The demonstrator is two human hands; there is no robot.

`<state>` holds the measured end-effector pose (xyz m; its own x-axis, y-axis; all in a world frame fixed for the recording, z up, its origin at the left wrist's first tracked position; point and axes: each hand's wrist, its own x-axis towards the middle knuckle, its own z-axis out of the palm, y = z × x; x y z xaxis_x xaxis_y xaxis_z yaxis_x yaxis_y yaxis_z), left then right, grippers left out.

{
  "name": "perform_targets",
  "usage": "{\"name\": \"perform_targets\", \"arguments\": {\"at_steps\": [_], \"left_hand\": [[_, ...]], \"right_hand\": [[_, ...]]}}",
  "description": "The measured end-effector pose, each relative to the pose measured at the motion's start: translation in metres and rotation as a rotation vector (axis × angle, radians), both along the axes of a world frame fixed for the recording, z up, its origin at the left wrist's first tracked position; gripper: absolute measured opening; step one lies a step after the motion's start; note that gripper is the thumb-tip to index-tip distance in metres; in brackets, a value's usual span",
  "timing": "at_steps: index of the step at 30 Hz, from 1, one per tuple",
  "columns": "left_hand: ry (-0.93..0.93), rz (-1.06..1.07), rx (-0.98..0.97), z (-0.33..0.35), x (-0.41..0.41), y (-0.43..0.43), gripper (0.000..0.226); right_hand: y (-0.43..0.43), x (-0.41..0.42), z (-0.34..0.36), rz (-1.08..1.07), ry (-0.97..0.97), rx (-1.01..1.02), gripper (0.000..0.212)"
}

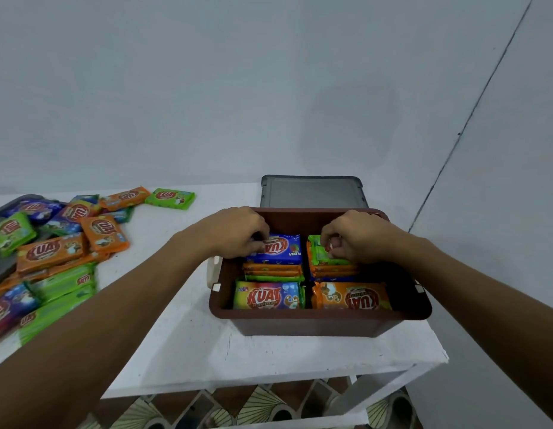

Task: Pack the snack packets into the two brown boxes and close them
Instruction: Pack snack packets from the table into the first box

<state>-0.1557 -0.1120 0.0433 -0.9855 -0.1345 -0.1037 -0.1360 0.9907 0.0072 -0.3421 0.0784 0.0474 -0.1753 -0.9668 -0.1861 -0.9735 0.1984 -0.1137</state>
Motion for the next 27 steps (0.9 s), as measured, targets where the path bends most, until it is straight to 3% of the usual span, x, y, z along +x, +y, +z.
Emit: {"name": "perform_targets", "arguments": {"at_steps": [5,7,11,14,22,24,27], "left_hand": [[0.372,-0.001,0.144,-0.009,0.042,-0.022,0.033],[0.425,0.050,0.165,-0.015,0.065,-0.037,0.040],[0.320,0.210,0.117,-0.031,0.125,-0.077,0.051],[0.264,0.257,0.094,-0.039,0.179,-0.107,0.036],[0.309,0.388,0.097,-0.057,0.315,-0.183,0.023],[0.295,0.441,0.142,-0.062,0.345,-0.194,0.036],[0.189,0.521,0.220,-0.079,0.378,-0.198,0.074]], "right_hand": [[-0.018,0.025,0.004,0.059,-0.026,-0.125,0.014],[-0.030,0.038,0.006,0.083,-0.034,-0.178,0.009],[-0.066,0.072,0.010,0.132,-0.042,-0.316,0.005],[-0.103,0.108,0.013,0.175,-0.066,-0.356,0.007],[-0.199,0.226,-0.003,0.329,-0.094,-0.090,0.023],[-0.220,0.259,-0.017,0.360,-0.087,-0.033,0.029],[-0.241,0.299,-0.055,0.390,-0.138,-0.032,0.049]]}}
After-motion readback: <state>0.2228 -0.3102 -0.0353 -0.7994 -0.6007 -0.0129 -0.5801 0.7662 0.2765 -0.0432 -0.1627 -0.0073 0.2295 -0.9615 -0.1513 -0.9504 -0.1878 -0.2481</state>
